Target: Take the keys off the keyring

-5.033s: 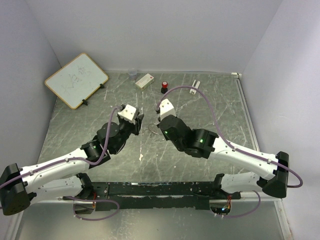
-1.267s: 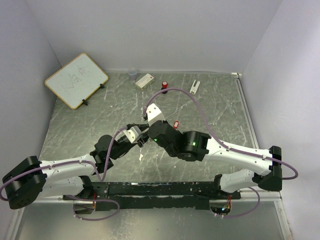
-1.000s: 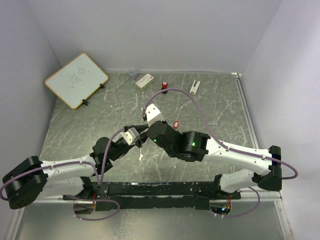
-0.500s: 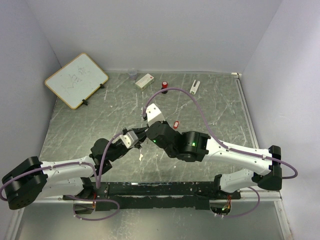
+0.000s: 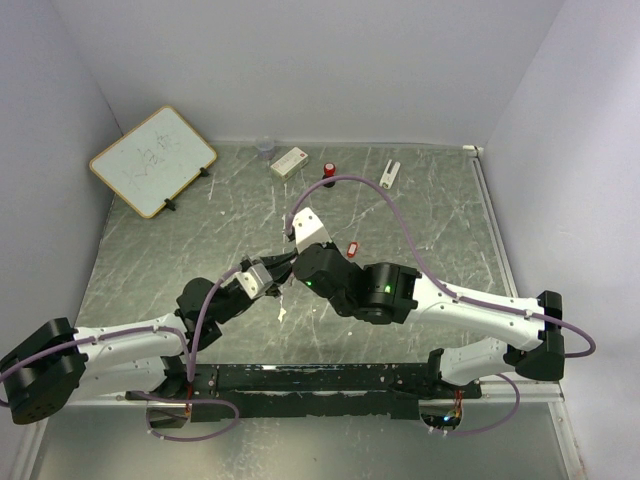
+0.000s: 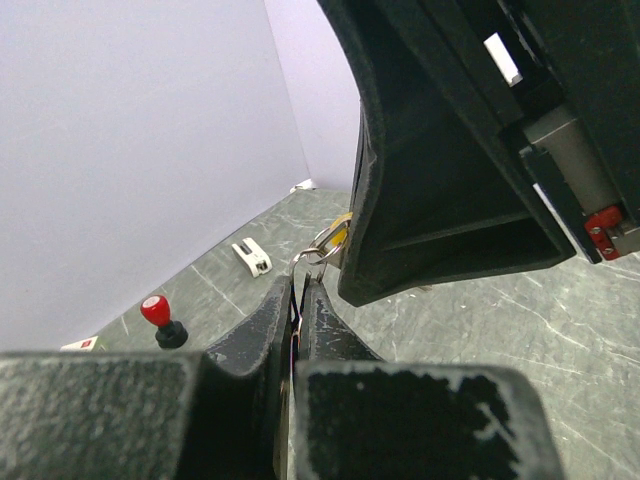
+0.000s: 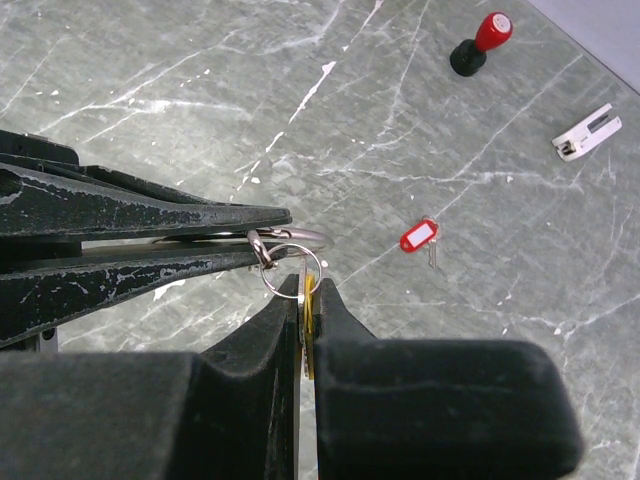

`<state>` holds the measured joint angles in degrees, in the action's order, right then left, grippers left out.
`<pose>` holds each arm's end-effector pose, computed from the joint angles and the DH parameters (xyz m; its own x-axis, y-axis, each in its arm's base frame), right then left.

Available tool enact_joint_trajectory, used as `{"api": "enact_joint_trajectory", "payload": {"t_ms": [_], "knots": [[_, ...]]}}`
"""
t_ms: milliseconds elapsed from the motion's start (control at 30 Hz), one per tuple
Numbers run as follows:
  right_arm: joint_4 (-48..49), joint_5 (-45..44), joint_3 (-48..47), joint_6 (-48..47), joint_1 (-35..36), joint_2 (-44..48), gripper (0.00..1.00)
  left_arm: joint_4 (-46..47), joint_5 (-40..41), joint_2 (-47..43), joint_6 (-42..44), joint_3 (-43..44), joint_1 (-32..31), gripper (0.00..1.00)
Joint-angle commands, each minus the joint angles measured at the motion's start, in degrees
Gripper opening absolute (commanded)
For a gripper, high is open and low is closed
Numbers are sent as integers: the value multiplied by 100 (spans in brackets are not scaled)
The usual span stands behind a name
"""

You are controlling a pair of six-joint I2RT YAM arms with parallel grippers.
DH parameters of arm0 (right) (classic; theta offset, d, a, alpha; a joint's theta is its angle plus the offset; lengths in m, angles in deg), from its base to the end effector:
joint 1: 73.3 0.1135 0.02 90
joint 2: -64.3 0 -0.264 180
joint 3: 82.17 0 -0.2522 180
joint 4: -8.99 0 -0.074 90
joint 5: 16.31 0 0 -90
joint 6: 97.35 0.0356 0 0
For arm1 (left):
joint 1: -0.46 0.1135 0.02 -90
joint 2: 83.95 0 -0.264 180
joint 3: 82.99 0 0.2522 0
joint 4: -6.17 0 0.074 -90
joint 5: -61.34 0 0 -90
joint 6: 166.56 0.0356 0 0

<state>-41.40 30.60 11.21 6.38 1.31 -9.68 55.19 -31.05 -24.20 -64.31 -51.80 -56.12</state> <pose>0.0957 0.2561 0.3612 -0.2909 -0.4038 -0.8674 -0.5062 0.8343 -0.2186 0.1151 -0.1771 0.2593 0.3696 -0.1753 -0.9125 0.7951 0.5678 0.2130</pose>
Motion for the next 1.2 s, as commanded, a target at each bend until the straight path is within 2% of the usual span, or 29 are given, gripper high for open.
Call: {"api": "enact_joint_trajectory", "payload": {"t_ms": [0, 733, 1167], "knots": [[-56, -144, -59, 83, 1, 101, 0, 181, -42, -176, 86, 6, -29, 7], [251, 214, 390, 176, 1, 6, 0, 301, 189, -640, 85, -19, -29, 7], [697, 451, 893, 225, -159, 104, 0, 1197, 780, -1217, -78, -410, -29, 7]]}}
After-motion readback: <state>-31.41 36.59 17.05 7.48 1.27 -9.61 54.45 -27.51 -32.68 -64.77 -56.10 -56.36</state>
